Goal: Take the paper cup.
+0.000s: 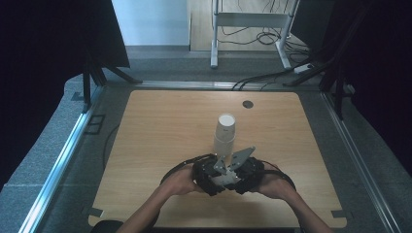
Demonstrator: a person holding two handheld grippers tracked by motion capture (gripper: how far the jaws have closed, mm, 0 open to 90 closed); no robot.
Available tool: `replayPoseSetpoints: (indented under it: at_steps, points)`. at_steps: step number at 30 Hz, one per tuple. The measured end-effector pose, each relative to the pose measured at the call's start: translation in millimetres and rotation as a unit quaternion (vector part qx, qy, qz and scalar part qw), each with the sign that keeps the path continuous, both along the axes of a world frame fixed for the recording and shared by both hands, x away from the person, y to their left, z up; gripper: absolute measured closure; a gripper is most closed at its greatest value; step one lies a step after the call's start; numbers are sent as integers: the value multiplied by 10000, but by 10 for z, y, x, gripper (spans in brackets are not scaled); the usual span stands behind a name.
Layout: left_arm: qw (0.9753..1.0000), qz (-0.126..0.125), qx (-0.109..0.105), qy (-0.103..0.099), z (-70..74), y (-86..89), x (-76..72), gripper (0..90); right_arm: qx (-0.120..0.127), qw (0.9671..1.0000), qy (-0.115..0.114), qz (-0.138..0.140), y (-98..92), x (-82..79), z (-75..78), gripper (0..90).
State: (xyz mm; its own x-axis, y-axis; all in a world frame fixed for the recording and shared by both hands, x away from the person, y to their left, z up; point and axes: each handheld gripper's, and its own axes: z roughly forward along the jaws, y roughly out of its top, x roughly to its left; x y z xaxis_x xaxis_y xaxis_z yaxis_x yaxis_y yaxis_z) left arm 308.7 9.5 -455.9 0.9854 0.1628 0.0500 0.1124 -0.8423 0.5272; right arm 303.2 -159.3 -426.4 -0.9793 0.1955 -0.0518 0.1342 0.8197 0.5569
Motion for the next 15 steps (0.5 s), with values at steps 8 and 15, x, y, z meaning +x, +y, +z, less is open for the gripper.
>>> replayPoseSetpoints:
  at_steps: [8, 15]
  points:
    - [9984, 88, -544, 159, 44, 127, 35, 141, 249, 9996, 57, -83, -84, 14, 40, 362]
    - [9911, 169, -1274, 339, 98, 261, 43, 133, 881, 9960, 75, -148, -237, 23, 120, 363]
